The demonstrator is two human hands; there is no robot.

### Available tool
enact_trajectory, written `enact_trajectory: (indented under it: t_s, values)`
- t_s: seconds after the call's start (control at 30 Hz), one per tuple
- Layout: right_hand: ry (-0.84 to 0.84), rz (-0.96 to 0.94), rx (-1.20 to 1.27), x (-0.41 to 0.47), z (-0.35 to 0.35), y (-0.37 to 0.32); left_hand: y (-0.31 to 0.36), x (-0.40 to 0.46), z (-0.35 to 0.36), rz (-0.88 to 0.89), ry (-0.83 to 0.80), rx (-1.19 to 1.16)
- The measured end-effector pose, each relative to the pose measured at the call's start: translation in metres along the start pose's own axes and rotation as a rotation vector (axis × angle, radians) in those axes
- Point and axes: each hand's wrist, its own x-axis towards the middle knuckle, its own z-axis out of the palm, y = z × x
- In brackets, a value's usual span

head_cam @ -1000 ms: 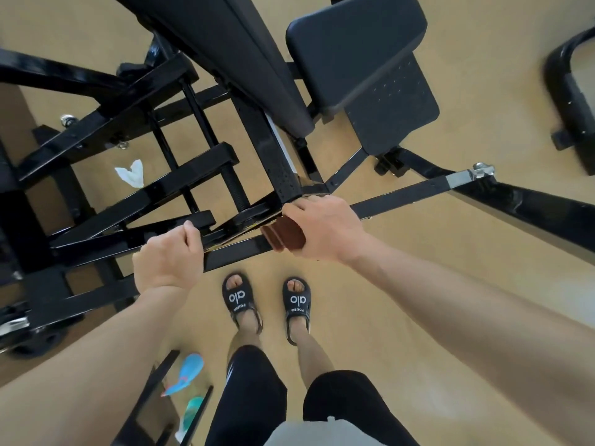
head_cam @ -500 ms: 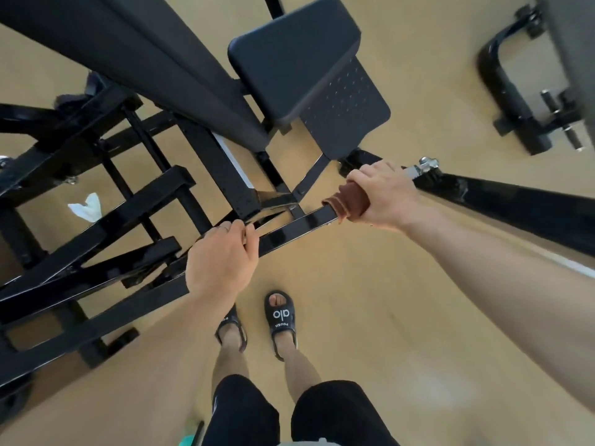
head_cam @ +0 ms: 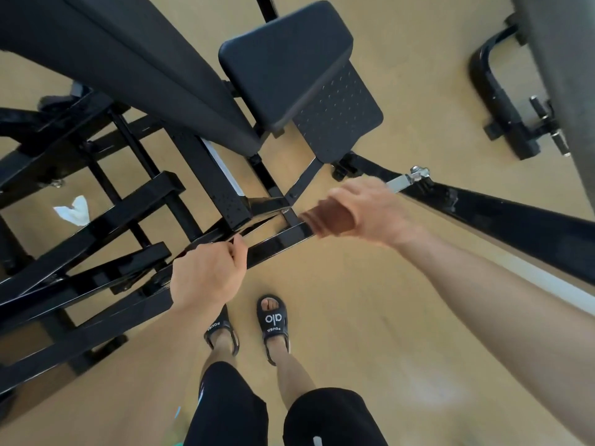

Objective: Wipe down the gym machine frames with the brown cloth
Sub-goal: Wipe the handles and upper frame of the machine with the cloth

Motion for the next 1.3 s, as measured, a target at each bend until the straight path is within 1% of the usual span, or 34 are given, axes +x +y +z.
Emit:
enact_trajectory:
  t_s: [0.1, 0.17, 0.23, 0.3, 0.37, 0.43, 0.53, 0.6, 0.7, 0.8, 0.9, 0.97, 1.03, 1.1, 1.13, 1.2, 1.23, 1.3]
  values:
    - [0.010, 0.125, -0.086, -0.007, -0.003, 0.028, 0.000, 0.000, -0.001, 0.009, -0.001, -0.012]
    - [0.013, 0.167, -0.143, -0.005, 0.001, 0.016, 0.001, 0.000, -0.001, 0.008, -0.004, -0.008]
    - [0.018, 0.187, -0.173, -0.003, 0.005, -0.015, 0.001, 0.001, -0.002, 0.004, -0.014, 0.001]
    - [0.023, 0.138, -0.149, 0.000, 0.015, -0.060, 0.001, 0.000, -0.002, -0.005, -0.030, 0.001]
    - [0.032, 0.048, -0.106, 0.006, 0.030, -0.107, 0.001, 0.000, -0.002, -0.007, -0.035, -0.005]
    - [0.030, -0.037, -0.039, 0.013, 0.037, -0.129, 0.001, 0.000, -0.003, -0.005, -0.033, -0.006]
    - [-0.063, -0.134, 0.015, 0.018, 0.026, -0.100, 0.001, 0.001, -0.004, -0.005, -0.029, 0.005]
    - [-0.085, -0.143, 0.023, 0.017, 0.014, -0.067, 0.001, -0.001, -0.003, -0.002, -0.025, -0.010]
    - [-0.024, -0.074, -0.008, 0.010, 0.006, -0.031, 0.000, 0.000, -0.004, -0.023, -0.041, -0.025]
    - [-0.016, 0.038, -0.069, 0.003, 0.003, -0.026, 0.000, 0.000, -0.003, -0.030, -0.051, -0.038]
    - [-0.067, 0.134, -0.152, 0.007, 0.005, -0.061, 0.003, 0.002, -0.006, -0.046, -0.077, -0.038]
    - [-0.091, 0.072, -0.110, 0.013, 0.014, -0.106, 0.002, 0.001, -0.007, -0.046, -0.093, -0.007]
    - [-0.077, 0.005, -0.032, 0.020, 0.028, -0.150, 0.002, 0.000, -0.007, -0.034, -0.097, 0.017]
    - [-0.014, -0.031, 0.072, 0.024, 0.035, -0.163, 0.000, 0.001, -0.006, -0.031, -0.088, 0.021]
    - [0.003, -0.074, 0.092, 0.023, 0.033, -0.155, 0.000, 0.002, -0.005, -0.036, -0.080, 0.028]
    - [-0.022, -0.154, 0.078, 0.016, 0.023, -0.117, 0.000, 0.002, -0.003, -0.059, -0.066, 0.038]
    - [-0.012, -0.142, 0.061, 0.013, 0.018, -0.089, 0.000, 0.002, -0.002, -0.066, -0.059, 0.042]
    - [0.062, -0.012, -0.003, 0.006, 0.006, -0.031, 0.002, 0.002, -0.002, -0.072, -0.051, 0.050]
